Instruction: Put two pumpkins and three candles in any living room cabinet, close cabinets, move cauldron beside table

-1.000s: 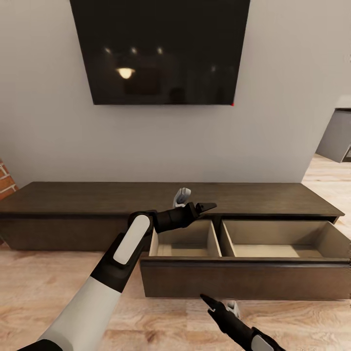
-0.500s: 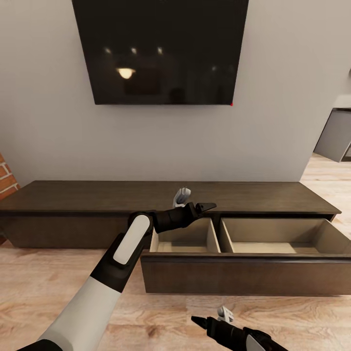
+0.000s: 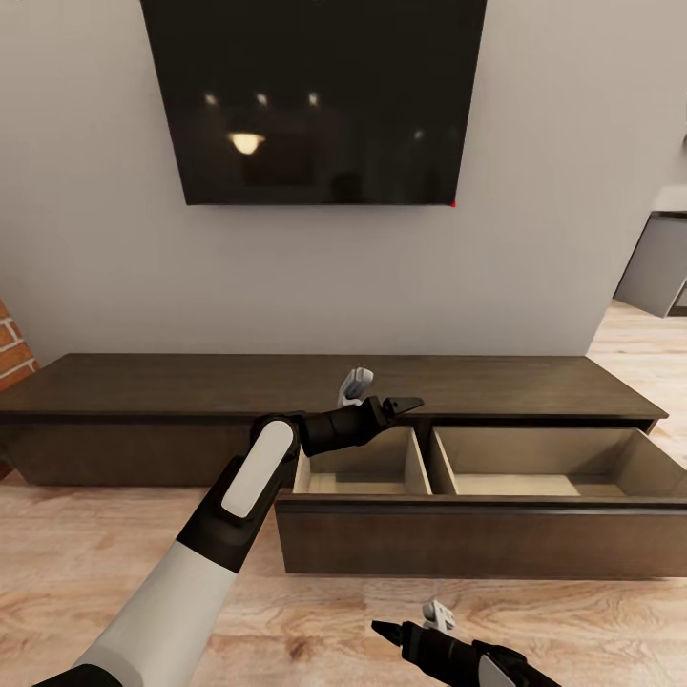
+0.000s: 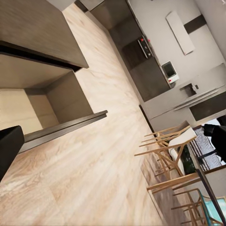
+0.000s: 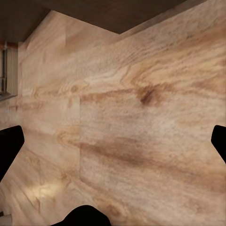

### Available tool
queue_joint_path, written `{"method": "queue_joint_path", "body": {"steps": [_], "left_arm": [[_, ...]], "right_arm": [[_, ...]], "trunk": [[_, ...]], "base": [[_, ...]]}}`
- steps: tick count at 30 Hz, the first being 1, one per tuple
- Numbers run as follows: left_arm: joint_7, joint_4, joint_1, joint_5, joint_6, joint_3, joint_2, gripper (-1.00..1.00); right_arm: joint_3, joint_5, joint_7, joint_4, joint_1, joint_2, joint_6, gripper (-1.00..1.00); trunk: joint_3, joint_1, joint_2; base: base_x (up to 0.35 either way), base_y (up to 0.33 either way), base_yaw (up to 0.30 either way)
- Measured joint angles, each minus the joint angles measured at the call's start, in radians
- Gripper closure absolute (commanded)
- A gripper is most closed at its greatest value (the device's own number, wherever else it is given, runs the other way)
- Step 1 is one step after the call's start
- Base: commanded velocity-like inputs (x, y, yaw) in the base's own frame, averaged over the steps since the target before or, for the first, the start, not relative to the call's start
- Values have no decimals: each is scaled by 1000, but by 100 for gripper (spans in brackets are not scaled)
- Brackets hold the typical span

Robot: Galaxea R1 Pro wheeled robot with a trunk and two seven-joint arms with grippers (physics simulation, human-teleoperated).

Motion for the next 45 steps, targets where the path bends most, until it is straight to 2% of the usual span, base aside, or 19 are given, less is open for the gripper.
{"method": "queue_joint_path", "body": {"steps": [15, 27, 35, 45], "left_arm": [[1, 1, 0, -4, 0, 0, 0, -100], [2, 2, 0, -4, 0, 0, 0, -100], [2, 2, 0, -4, 0, 1, 1, -100], [3, 2, 0, -5, 0, 0, 1, -100]], "right_arm": [[0, 2, -8, 0, 0, 0, 2, -100], [5, 1, -56, -12, -1, 7, 6, -100], [5, 1, -62, -14, -1, 8, 7, -100], [5, 3, -61, -20, -1, 8, 6, -100]], "trunk": [[19, 0, 0], [66, -5, 3], [97, -9, 5], [94, -9, 5]], "base": [[0, 0, 0], [0, 0, 0], [0, 0, 0], [-78, 0, 0]]}}
